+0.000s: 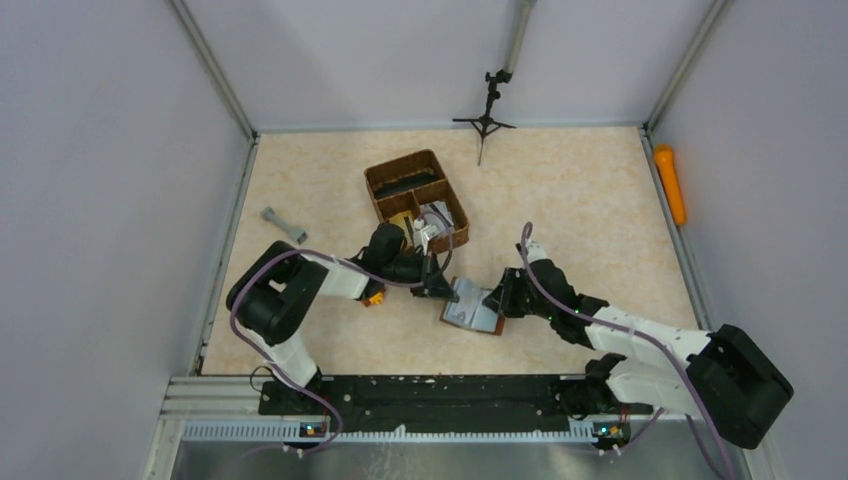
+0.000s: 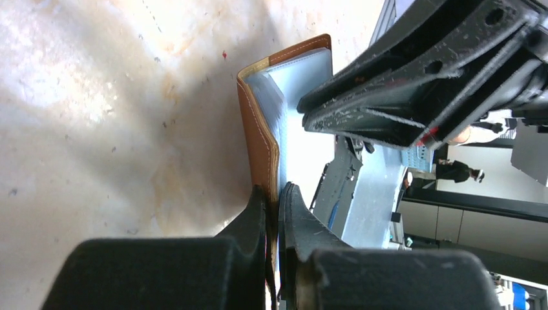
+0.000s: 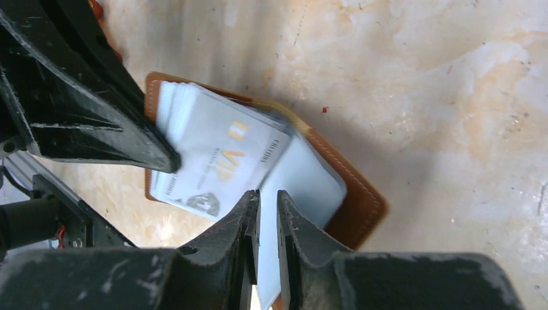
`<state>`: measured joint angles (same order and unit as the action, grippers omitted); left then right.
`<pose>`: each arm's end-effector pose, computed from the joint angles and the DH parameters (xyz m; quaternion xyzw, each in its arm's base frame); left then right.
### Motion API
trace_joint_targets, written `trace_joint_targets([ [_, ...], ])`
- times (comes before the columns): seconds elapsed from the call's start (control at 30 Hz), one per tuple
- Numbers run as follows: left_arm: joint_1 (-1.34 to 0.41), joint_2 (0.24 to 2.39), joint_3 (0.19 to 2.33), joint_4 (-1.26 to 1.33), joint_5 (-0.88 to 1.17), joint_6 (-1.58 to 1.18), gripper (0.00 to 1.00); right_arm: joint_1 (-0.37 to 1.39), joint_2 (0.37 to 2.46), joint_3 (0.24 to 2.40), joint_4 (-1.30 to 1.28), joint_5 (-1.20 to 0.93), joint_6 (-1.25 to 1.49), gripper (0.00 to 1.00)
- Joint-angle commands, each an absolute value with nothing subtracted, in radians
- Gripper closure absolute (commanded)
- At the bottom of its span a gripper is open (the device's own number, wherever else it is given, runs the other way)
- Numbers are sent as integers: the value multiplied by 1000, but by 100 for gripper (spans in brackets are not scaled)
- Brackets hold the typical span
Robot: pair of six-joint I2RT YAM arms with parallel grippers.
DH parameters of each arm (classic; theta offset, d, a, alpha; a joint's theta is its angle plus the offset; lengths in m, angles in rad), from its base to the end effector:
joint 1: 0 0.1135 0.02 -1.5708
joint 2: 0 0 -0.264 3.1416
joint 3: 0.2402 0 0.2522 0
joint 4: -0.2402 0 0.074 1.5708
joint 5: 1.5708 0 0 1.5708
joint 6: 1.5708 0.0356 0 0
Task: Take the credit cards out of the card holder
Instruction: Remove the credit card from the card holder.
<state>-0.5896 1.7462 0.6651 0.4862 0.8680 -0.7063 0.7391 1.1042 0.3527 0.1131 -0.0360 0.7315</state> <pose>0.2464 -0.1975 0.1311 0.1501 0.8115 -0.5529 0.1150 0.1537 0.1419 0.1606 -0.0115 0.8931 0.3134 0.3225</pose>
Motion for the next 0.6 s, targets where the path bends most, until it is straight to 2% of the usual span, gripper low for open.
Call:
trace_joint_targets([
  [0.0,-575,1639,624,642,899,-747,100,699,1035,300,201,-123,809,79],
  [0.2,-568,1601,574,792,937,-826,100,671,1014,225,411,-256,873,68],
  [0.33,-567,1603,547,952,983,-921,100,670,1008,207,488,-296,904,67],
  [0.57,-567,1574,528,1016,1002,-953,100,667,904,151,584,-293,943,64],
])
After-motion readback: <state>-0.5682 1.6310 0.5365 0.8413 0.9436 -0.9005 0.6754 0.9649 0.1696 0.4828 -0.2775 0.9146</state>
